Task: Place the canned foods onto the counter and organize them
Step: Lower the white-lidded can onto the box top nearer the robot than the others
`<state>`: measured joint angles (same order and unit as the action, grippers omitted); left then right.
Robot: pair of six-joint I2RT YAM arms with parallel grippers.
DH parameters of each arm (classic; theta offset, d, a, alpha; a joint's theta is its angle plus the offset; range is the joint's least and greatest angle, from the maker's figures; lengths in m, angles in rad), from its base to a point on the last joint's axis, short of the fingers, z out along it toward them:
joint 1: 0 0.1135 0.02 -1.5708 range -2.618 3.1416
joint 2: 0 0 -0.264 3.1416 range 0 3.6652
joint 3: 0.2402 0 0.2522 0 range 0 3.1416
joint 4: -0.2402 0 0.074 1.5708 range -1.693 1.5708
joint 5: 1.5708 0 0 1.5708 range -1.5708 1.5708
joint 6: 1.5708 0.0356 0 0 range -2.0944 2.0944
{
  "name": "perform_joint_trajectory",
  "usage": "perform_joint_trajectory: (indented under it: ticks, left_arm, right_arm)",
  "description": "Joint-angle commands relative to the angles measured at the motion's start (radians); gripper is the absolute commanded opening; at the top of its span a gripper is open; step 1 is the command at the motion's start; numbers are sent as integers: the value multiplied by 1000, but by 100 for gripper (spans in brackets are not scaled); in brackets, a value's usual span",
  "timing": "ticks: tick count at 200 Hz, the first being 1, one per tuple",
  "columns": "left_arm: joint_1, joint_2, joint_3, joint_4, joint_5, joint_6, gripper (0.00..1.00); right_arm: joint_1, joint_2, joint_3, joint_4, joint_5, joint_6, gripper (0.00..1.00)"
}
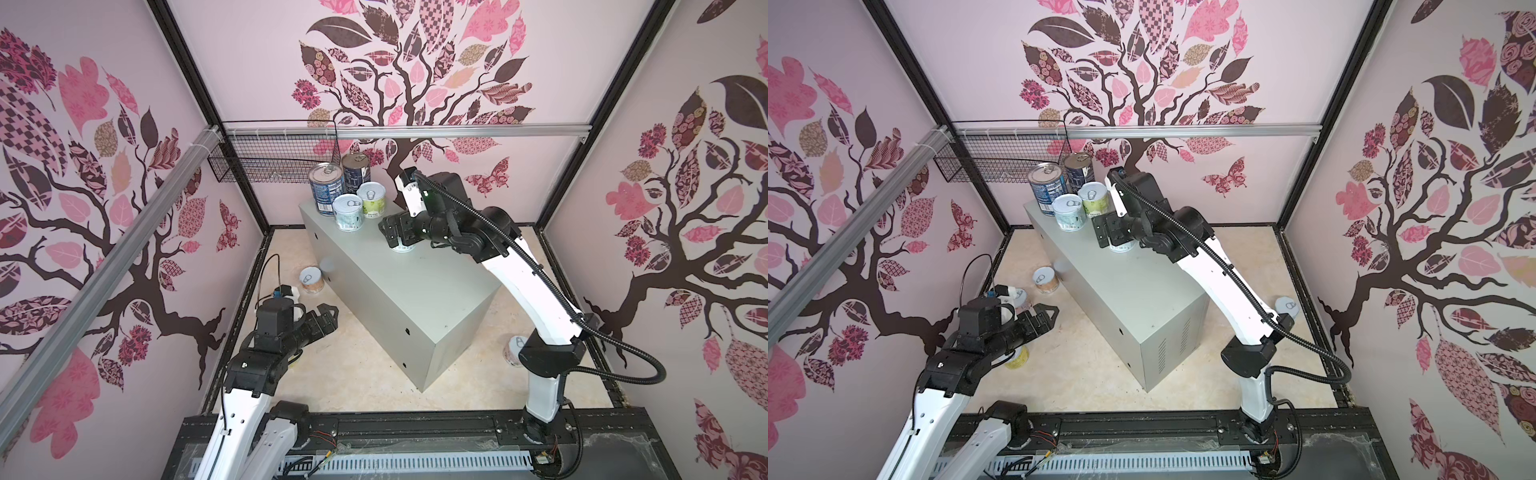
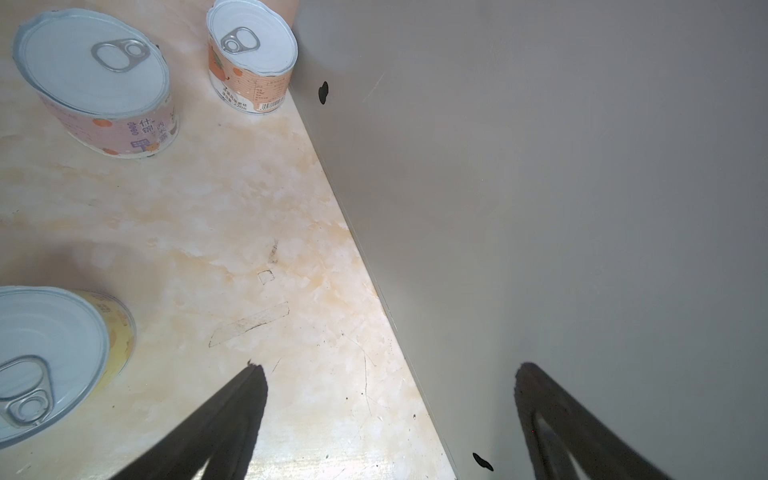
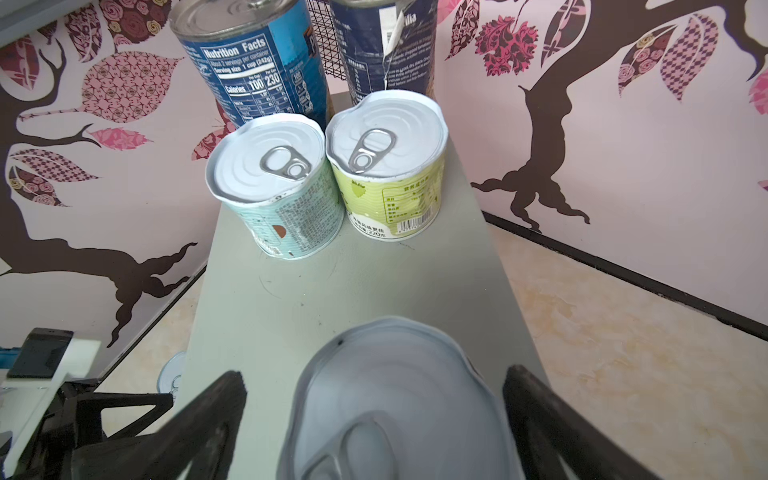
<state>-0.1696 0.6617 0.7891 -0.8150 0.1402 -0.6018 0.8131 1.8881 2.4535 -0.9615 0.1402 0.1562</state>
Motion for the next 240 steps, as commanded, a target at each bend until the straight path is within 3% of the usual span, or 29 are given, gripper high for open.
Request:
perform_joint_trajectory:
  ticks: [1, 49, 98, 143, 182, 240]
  left_arm:
    - [4, -10, 22, -18, -12, 13, 97]
    - [4, -14, 45, -38, -30, 12, 97]
    - [3, -10, 62, -45, -56, 14, 97]
    - [3, 7, 64, -36, -59, 15, 97]
    - [4, 15, 53, -26, -59, 14, 97]
    - [3, 15, 37, -13, -57, 11, 97]
  right_arm:
    - [7, -114, -45, 50, -4, -3, 100]
    - [8, -253, -208, 87, -1, -2, 96]
    - [9, -427, -462, 163, 9, 23, 75]
    - [8, -549, -699, 246, 6, 62, 67]
    - [8, -570, -795, 301, 1, 84, 64]
    - [9, -513, -788, 362, -28, 108, 61]
